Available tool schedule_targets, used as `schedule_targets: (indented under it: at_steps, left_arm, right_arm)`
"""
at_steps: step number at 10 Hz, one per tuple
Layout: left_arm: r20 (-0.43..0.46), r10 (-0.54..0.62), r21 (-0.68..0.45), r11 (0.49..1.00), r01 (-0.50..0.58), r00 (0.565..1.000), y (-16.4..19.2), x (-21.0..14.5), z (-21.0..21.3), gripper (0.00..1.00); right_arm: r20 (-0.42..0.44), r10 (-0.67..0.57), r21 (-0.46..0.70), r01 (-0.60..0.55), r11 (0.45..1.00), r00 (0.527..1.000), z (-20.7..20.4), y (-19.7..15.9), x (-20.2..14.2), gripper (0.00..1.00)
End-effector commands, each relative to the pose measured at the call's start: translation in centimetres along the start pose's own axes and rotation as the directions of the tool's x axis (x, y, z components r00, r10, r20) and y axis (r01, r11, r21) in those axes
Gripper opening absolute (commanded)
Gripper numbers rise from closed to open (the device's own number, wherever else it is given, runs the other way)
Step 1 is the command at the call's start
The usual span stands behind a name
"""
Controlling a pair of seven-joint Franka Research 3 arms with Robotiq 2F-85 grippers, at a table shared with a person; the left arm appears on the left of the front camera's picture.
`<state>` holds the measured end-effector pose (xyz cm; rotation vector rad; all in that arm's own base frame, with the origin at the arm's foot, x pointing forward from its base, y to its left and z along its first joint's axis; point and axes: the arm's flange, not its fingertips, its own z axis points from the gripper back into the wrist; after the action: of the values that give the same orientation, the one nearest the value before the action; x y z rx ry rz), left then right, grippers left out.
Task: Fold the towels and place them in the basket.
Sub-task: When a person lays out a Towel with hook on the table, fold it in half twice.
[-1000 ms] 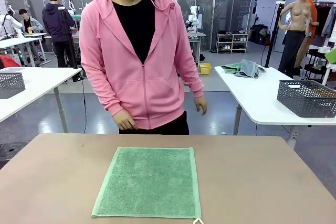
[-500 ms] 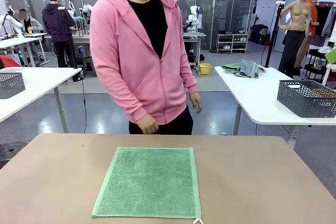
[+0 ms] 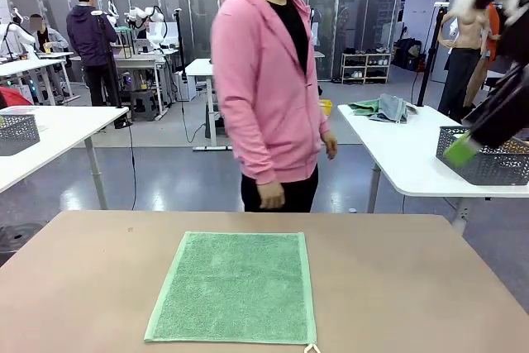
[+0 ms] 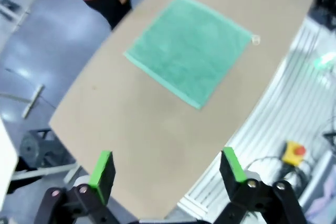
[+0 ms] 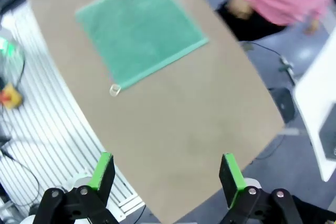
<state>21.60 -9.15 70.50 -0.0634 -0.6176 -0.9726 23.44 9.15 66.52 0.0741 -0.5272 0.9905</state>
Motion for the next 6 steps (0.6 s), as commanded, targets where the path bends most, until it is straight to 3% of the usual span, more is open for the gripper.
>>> schedule_targets:
  at_steps: [1, 6]
  left_arm:
    - [-0.041, -0.117, -0.067, 0.991, 0.114, 0.992, -0.4, 0.1, -2.8, 1.0]
    - [-0.148, -0.318, -0.212, 0.935, 0.284, 0.936, -3.8, -0.7, -14.6, 1.0]
  right_arm:
    - [-0.048, 0.151, 0.073, -0.147, 0.986, 0.987, -3.3, 1.5, 0.9, 1.0]
    - [-0.126, 0.349, 0.165, -0.327, 0.931, 0.929, -15.1, 7.2, 1.6, 1.0]
